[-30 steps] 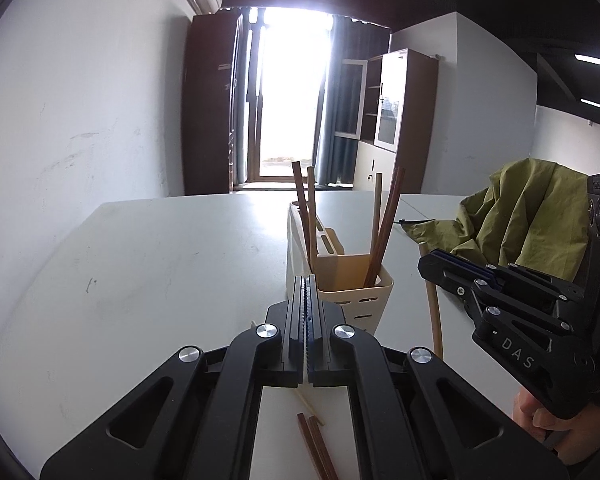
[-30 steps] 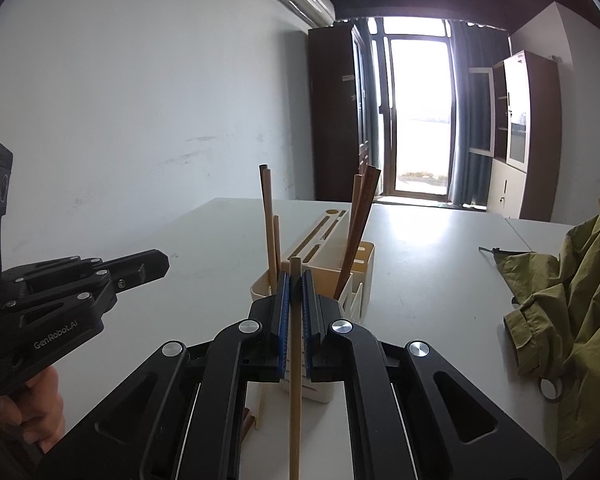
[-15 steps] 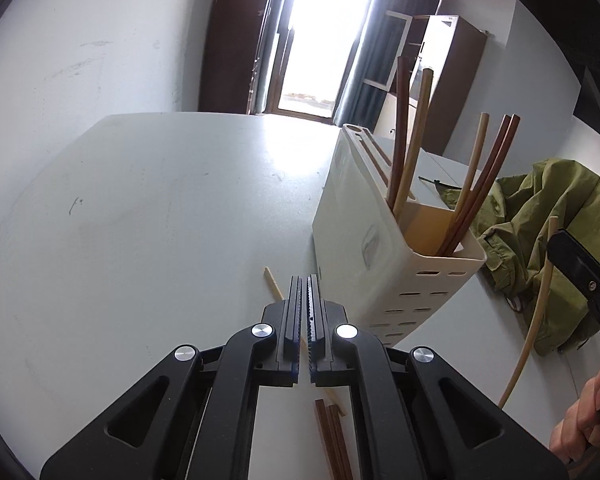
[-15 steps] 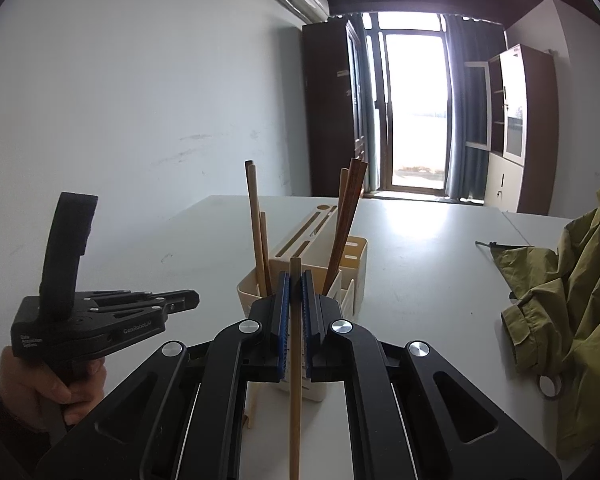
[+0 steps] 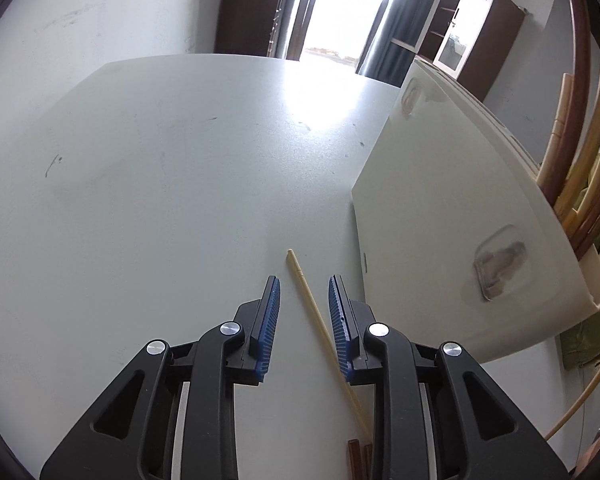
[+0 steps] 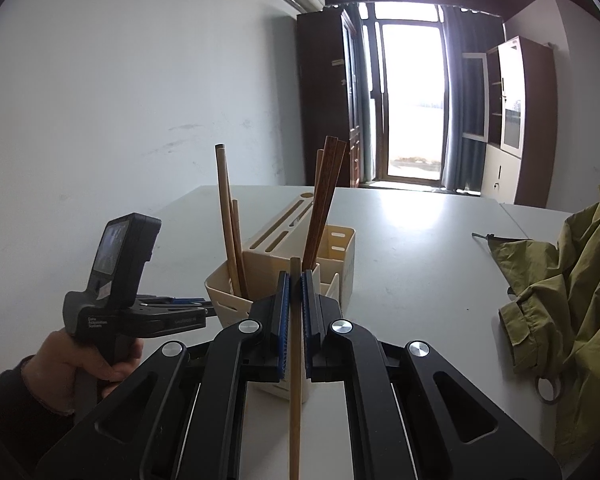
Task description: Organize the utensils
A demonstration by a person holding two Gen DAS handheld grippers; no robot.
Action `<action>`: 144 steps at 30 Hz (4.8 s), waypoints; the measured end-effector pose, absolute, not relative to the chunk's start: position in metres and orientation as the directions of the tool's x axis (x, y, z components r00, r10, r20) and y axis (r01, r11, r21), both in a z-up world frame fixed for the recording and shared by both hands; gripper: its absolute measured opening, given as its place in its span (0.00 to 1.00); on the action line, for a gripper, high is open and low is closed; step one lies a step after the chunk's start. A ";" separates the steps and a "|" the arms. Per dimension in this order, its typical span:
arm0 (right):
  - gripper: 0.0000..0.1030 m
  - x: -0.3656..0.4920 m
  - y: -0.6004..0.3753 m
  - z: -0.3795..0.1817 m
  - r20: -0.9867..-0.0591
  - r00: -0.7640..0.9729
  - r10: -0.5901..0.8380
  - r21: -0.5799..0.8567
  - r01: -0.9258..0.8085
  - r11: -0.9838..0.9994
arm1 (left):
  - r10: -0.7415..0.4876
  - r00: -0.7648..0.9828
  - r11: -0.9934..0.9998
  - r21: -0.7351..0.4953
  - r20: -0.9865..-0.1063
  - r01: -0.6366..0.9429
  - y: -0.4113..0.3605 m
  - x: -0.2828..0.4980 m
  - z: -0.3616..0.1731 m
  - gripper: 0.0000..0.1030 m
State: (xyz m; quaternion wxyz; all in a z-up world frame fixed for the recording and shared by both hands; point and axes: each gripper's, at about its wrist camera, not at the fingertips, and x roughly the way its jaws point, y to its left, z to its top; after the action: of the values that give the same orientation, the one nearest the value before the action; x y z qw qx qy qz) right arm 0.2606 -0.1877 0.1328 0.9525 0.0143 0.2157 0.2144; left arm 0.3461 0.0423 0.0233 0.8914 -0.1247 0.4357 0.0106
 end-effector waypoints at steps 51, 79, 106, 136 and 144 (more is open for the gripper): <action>0.06 0.276 -0.176 0.119 -0.461 0.791 0.403 0.087 -0.411 0.907 | 0.011 0.495 0.994 -0.045 -0.869 -0.102 0.035 0.404 -0.043 0.05; 0.06 0.260 -0.178 0.139 -0.394 0.818 0.420 0.096 -0.418 0.904 | -0.034 0.776 0.988 -0.138 -0.630 -0.069 0.040 0.298 0.096 0.04; 0.07 0.259 -0.198 0.198 -0.082 0.848 0.524 0.161 -0.508 0.846 | -0.172 0.985 0.979 -0.108 0.031 0.175 -0.042 0.206 0.187 0.04; 0.06 0.288 -0.233 0.202 0.349 0.812 0.467 0.220 -0.556 0.802 | -0.066 0.943 0.979 -0.159 0.327 0.123 -0.046 0.248 0.161 0.04; 0.06 0.290 -0.222 0.190 0.305 0.824 0.477 0.191 -0.544 0.817 | -0.061 0.956 0.981 -0.157 0.286 0.110 -0.044 0.250 0.152 0.04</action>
State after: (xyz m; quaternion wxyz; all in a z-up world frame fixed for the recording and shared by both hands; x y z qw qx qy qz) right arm 0.2904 -0.2216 0.1901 0.9453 0.1359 -0.1227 0.2702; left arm 0.2495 -0.0441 0.1517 0.9852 -0.0861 -0.1416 -0.0434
